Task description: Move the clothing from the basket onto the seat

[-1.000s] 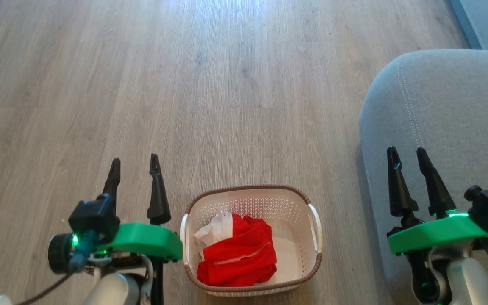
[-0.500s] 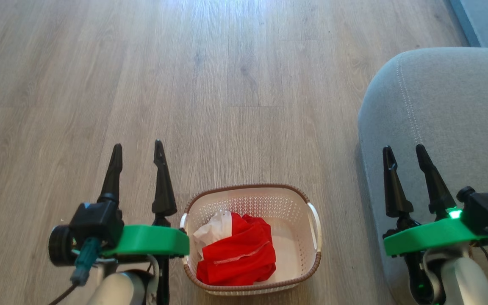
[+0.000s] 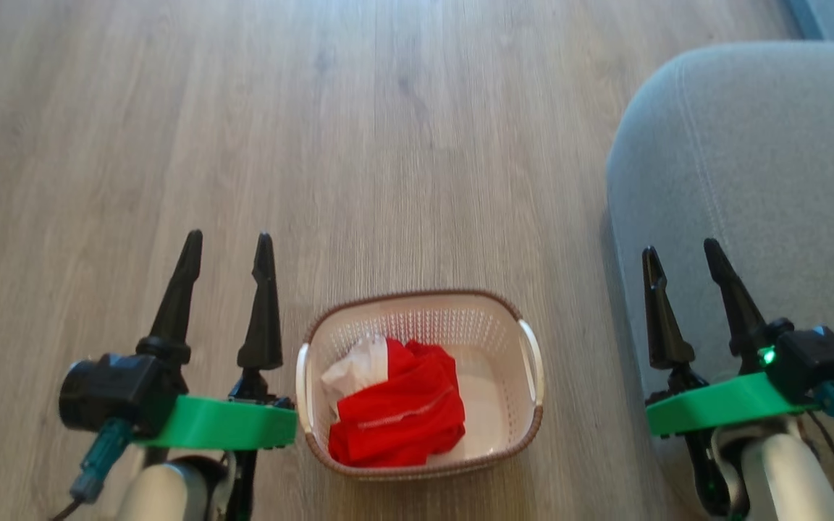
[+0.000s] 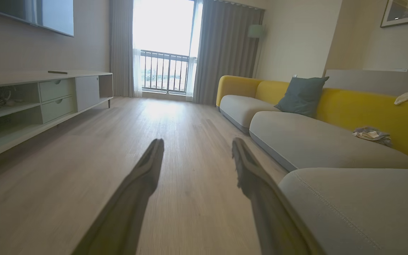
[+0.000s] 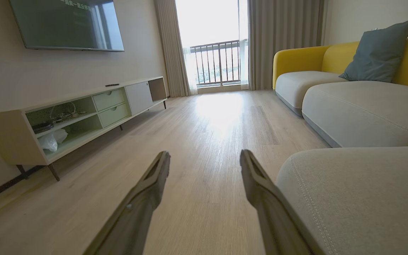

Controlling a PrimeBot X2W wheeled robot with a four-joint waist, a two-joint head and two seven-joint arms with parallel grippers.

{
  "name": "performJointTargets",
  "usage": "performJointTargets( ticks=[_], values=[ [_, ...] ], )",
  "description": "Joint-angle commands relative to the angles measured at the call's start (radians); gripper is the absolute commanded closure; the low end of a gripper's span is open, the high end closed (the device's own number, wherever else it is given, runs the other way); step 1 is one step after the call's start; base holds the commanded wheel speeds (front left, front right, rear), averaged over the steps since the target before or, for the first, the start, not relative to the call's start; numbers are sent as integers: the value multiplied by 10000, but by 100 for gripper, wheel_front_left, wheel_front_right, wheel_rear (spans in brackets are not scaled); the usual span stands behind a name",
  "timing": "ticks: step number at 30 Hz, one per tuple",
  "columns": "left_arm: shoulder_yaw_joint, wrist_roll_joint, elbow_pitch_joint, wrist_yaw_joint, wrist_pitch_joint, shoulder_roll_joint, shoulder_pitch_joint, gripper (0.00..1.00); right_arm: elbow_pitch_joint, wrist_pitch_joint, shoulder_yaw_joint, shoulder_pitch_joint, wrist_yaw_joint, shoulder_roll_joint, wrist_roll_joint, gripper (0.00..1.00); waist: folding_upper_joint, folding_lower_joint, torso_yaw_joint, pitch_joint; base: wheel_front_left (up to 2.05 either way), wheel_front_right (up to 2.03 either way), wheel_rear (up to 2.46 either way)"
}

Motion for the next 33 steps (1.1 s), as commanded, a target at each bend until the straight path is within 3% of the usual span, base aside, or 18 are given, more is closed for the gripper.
performJointTargets(
  ticks=[1,2,3,12,16,21,27,33],
  values=[
    [411,299,-282,-164,-115,-66,-458,0,-384,-151,211,-663,4,-110,-295,0,0,0,-121,428,0,0,0],
    [546,383,-216,-539,-174,-81,-615,0,-432,-210,200,-788,4,-111,-524,0,0,0,-208,849,0,0,0],
    [546,383,-216,-539,-174,-81,-615,0,-432,-210,200,-788,4,-111,-524,0,0,0,-208,849,0,0,0],
    [440,465,720,-2050,-228,-87,-1390,0,-561,-264,87,-1294,4,-112,-836,0,0,0,-759,2827,0,0,0],
    [220,933,1400,-2455,-228,-88,-1865,0,-537,-264,-18,-1426,4,-112,-815,0,0,0,-1039,3552,0,0,0],
    [-211,1684,2679,-2641,-228,-57,-2418,0,-496,-264,-175,-1471,4,-112,-678,0,0,0,-1400,4329,0,0,0],
    [-1133,2828,4477,-2617,-228,651,-3406,0,-525,-264,-111,-1599,4,-112,-538,0,0,0,-1923,5373,0,0,0],
    [-1681,3067,6447,-2381,-228,1232,-4427,0,-736,-264,52,-1731,4,-112,-147,0,0,0,-2533,6439,0,0,0]
  ],
)
